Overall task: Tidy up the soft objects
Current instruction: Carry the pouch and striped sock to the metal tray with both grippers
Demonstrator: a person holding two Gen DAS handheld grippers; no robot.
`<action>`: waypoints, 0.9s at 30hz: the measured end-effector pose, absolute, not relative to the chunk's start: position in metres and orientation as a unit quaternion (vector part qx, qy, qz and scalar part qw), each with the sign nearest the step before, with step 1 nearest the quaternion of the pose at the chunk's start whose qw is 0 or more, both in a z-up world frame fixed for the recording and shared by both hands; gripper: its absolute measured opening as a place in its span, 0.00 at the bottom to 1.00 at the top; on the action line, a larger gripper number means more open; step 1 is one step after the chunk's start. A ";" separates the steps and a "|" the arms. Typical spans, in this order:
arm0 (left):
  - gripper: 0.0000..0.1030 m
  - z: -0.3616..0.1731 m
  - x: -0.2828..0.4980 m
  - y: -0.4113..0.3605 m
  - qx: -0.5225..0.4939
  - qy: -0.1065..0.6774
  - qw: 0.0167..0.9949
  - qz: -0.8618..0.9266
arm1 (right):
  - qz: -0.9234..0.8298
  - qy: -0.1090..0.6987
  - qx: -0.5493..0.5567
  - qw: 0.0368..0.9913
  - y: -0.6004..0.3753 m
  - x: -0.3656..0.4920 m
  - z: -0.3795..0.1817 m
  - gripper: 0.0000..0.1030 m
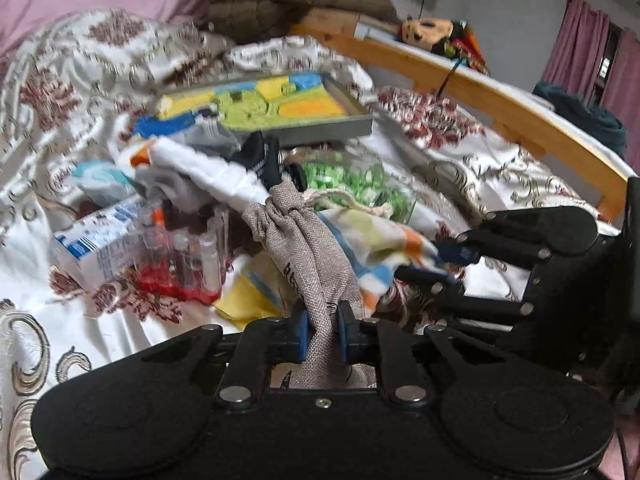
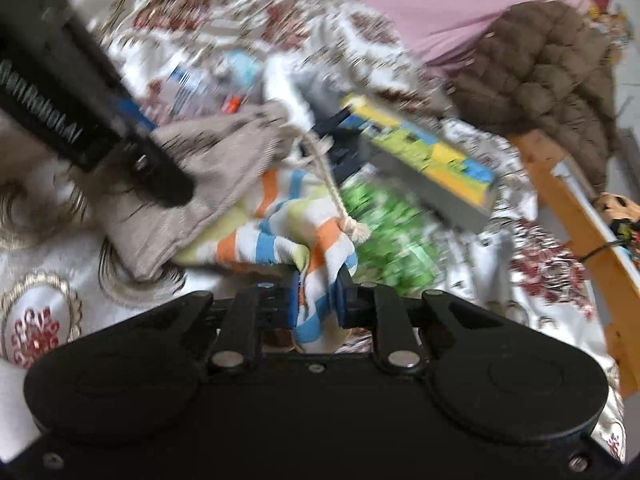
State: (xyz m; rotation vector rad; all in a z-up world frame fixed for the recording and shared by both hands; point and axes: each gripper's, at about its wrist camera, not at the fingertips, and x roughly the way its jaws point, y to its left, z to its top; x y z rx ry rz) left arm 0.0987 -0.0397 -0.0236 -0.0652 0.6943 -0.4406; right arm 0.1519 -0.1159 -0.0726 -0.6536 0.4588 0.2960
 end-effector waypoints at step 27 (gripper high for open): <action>0.14 0.052 0.135 -0.044 0.017 0.216 0.966 -0.138 | 0.065 0.056 -0.172 0.981 -0.136 0.199 -0.016 0.10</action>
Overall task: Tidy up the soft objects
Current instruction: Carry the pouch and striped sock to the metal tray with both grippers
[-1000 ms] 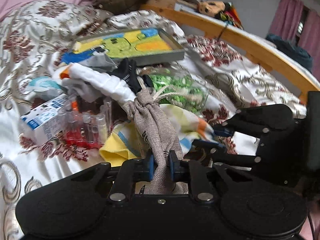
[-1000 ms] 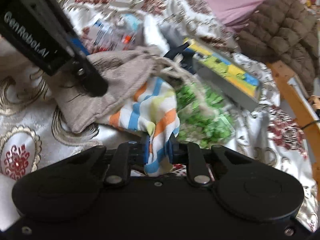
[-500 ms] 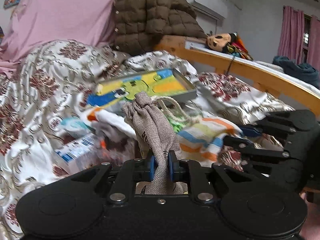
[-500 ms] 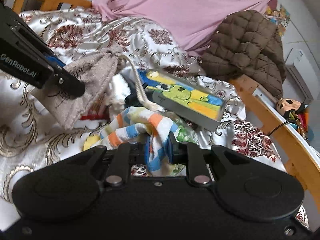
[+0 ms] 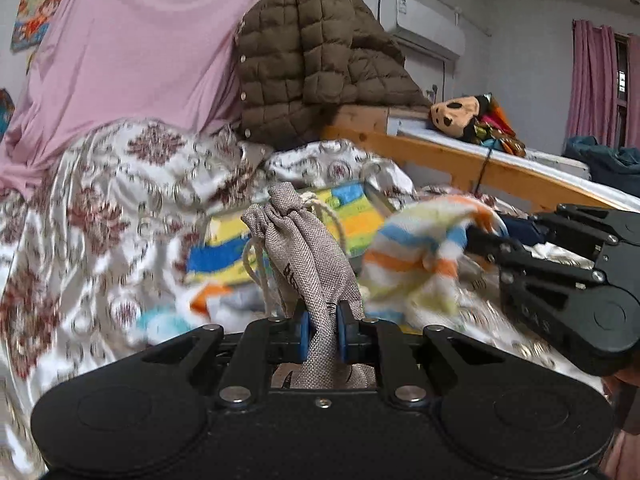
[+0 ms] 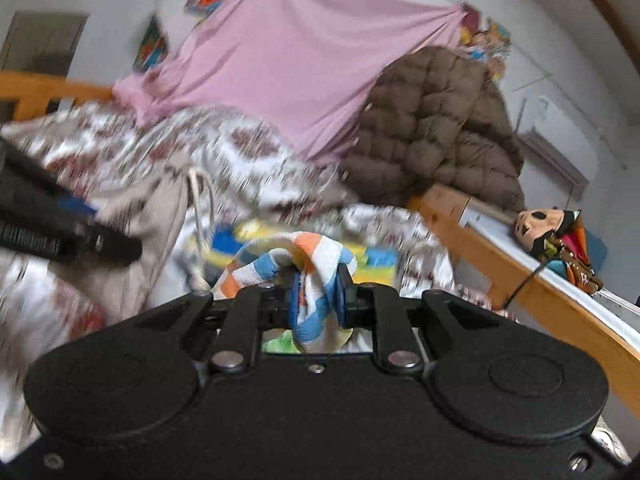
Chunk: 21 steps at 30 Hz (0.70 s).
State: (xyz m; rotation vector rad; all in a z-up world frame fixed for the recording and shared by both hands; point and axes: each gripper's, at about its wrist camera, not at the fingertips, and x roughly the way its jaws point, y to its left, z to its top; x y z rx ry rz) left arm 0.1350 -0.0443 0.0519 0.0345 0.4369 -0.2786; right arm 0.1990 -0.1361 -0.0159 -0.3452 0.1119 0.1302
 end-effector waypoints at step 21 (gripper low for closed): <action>0.14 0.068 0.367 -0.114 0.022 0.190 0.979 -0.070 | 0.007 0.089 -0.032 0.995 -0.191 0.423 -0.085 0.11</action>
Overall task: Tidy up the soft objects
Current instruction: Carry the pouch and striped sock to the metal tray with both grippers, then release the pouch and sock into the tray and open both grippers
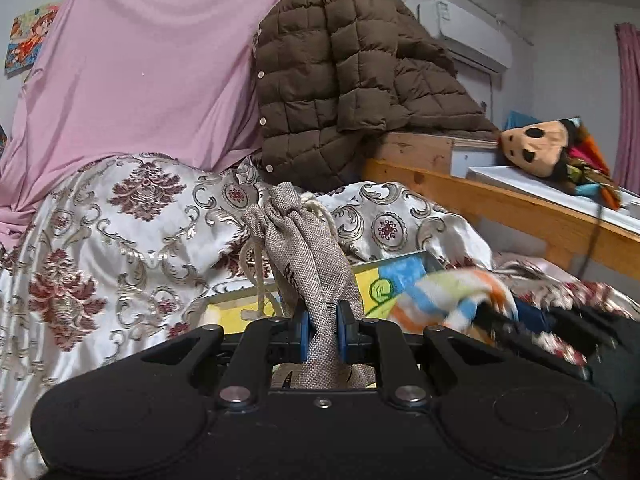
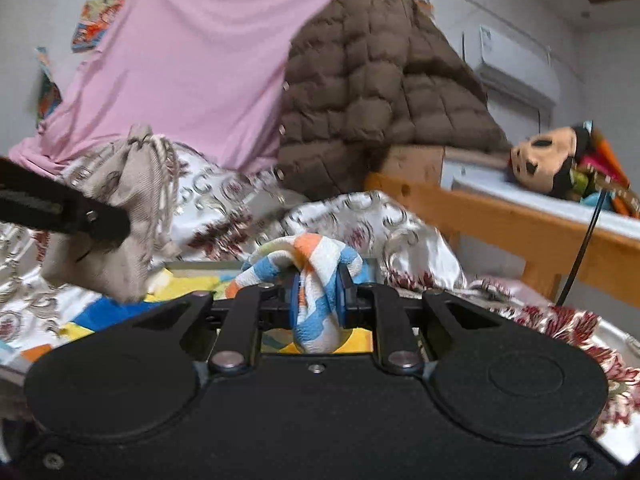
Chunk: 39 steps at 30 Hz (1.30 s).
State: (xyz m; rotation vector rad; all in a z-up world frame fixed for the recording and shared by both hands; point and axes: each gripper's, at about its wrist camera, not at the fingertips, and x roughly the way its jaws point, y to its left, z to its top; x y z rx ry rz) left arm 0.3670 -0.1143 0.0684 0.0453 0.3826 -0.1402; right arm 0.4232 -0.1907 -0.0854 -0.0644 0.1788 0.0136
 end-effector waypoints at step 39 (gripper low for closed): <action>0.82 0.012 0.404 -0.147 0.000 0.302 0.953 -0.001 | 0.056 0.153 0.068 0.984 -0.278 0.428 -0.060 0.88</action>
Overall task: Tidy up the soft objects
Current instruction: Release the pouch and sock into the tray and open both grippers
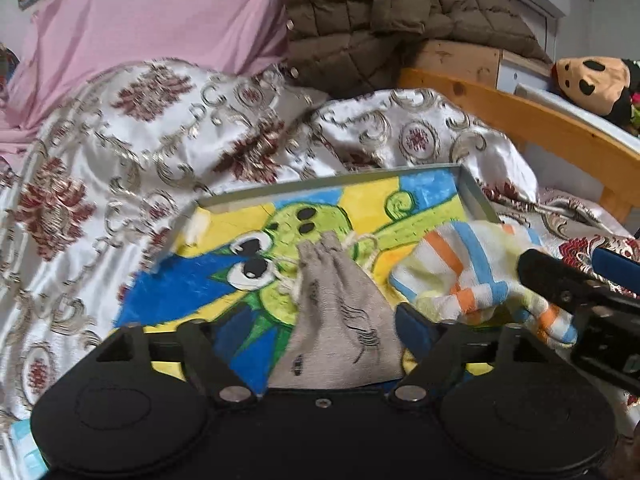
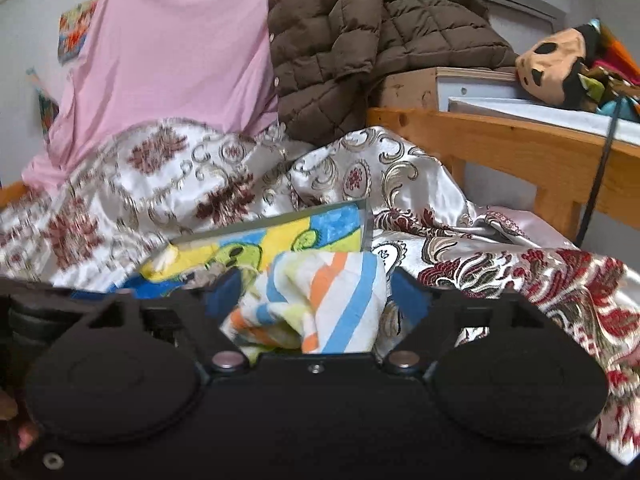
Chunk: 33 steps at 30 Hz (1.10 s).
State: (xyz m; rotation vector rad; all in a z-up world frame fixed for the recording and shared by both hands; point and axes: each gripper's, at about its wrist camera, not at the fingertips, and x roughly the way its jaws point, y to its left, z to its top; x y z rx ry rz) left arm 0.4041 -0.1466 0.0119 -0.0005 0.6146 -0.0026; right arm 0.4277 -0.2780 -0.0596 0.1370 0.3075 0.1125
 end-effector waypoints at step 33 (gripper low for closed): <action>0.99 0.083 0.152 -0.021 -0.068 0.137 0.988 -0.027 | 0.047 -0.026 0.075 0.996 -0.227 0.152 0.006 0.99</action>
